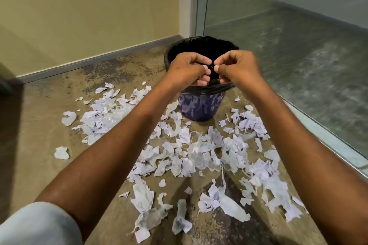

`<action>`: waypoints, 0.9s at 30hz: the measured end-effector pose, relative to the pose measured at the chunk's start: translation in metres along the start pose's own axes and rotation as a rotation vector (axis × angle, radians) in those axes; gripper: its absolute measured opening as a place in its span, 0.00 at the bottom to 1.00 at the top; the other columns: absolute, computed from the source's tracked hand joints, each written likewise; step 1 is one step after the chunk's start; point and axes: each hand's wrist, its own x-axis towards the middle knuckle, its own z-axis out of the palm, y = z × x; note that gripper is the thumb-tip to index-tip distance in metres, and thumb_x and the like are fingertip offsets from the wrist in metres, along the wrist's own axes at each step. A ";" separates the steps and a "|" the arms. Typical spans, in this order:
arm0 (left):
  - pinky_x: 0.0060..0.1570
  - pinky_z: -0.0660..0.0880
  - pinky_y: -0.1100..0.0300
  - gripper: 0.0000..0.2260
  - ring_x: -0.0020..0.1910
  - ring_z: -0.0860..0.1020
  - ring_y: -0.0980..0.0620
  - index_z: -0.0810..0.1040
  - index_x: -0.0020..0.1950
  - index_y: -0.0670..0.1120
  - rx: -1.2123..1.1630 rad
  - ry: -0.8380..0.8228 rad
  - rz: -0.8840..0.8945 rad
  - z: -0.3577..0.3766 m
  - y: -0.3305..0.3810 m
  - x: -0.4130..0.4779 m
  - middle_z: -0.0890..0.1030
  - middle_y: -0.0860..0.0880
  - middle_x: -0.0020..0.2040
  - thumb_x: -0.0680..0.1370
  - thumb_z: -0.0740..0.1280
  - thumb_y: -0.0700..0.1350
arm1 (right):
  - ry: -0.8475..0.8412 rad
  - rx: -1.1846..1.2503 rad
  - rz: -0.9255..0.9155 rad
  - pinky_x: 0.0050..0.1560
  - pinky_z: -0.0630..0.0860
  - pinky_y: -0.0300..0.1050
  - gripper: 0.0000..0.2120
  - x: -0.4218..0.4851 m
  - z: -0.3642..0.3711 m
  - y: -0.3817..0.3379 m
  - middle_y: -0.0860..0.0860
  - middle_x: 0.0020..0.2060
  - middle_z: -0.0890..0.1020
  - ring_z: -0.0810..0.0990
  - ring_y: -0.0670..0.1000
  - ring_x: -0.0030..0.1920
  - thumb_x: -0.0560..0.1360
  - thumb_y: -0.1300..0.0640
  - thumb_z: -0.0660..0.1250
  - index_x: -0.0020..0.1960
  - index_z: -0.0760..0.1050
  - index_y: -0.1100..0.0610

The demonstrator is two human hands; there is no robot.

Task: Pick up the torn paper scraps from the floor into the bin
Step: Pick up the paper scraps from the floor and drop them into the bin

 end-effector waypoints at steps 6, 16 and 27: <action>0.48 0.85 0.50 0.07 0.44 0.85 0.46 0.82 0.59 0.39 0.207 -0.237 -0.163 0.003 -0.066 -0.051 0.86 0.40 0.48 0.81 0.71 0.36 | -0.239 -0.196 0.125 0.40 0.83 0.52 0.03 -0.079 -0.011 0.034 0.59 0.38 0.86 0.83 0.52 0.35 0.75 0.68 0.76 0.48 0.84 0.62; 0.47 0.80 0.53 0.26 0.49 0.80 0.49 0.79 0.62 0.45 0.958 -0.758 -0.314 0.030 -0.195 -0.137 0.81 0.45 0.59 0.71 0.83 0.54 | -0.619 -0.552 0.328 0.39 0.81 0.46 0.07 -0.162 0.010 0.135 0.52 0.40 0.86 0.83 0.50 0.38 0.74 0.69 0.76 0.48 0.84 0.60; 0.55 0.80 0.46 0.46 0.65 0.77 0.39 0.61 0.80 0.46 1.450 -0.790 0.003 0.038 -0.261 -0.212 0.70 0.42 0.74 0.71 0.78 0.63 | -0.899 -0.890 0.363 0.59 0.79 0.55 0.54 -0.214 0.026 0.189 0.63 0.73 0.75 0.79 0.65 0.68 0.64 0.59 0.88 0.79 0.57 0.58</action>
